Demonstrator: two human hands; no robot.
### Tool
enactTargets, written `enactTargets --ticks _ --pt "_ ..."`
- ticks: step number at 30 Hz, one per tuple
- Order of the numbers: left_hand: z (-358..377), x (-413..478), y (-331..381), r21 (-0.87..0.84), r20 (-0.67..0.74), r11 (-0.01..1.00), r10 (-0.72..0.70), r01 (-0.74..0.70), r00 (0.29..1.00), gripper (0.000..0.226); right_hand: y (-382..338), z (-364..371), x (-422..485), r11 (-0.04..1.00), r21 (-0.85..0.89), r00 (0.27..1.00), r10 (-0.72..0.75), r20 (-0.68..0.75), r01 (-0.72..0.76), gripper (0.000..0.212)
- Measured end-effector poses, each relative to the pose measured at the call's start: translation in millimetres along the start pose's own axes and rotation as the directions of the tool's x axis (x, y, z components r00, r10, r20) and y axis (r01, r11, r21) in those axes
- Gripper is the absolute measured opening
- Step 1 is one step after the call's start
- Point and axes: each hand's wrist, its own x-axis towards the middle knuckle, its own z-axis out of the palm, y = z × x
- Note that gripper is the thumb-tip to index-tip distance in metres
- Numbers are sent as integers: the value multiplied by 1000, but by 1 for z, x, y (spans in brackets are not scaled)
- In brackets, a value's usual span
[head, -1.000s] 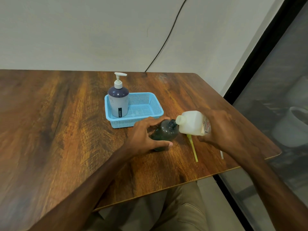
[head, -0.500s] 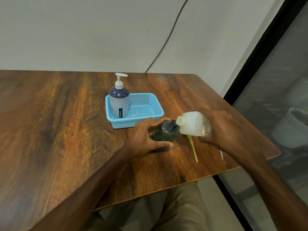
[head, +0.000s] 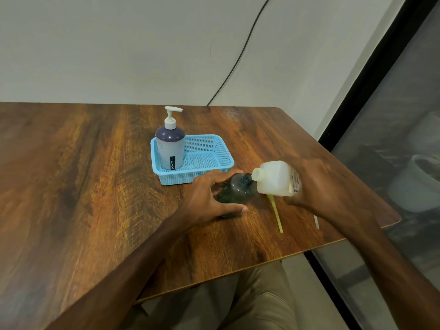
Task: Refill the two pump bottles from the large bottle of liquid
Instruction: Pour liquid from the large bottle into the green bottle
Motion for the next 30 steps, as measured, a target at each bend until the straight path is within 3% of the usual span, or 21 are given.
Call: enactTargets --ticks 11,14,17,23,26,30 --pt "0 1 -2 40 -4 999 27 -27 1000 91 -5 -4 -5 995 -75 992 -79 -102 72 75" --pt "0 1 -4 43 3 999 24 -24 1000 90 -8 -8 -5 998 52 998 -41 -56 44 74" --pt "1 1 -5 38 0 999 28 -28 1000 90 -7 -12 -3 996 40 996 -84 -30 85 63" --pt "2 2 -7 28 3 999 20 -21 1000 90 -6 -11 -4 997 59 998 -52 20 50 72" --pt "1 2 -7 37 6 999 17 -18 1000 90 -22 -24 -10 972 -130 974 -209 -89 196 59" --pt "1 2 -7 49 -3 998 41 -41 999 86 -32 -29 -15 964 -177 971 -218 -97 199 53"
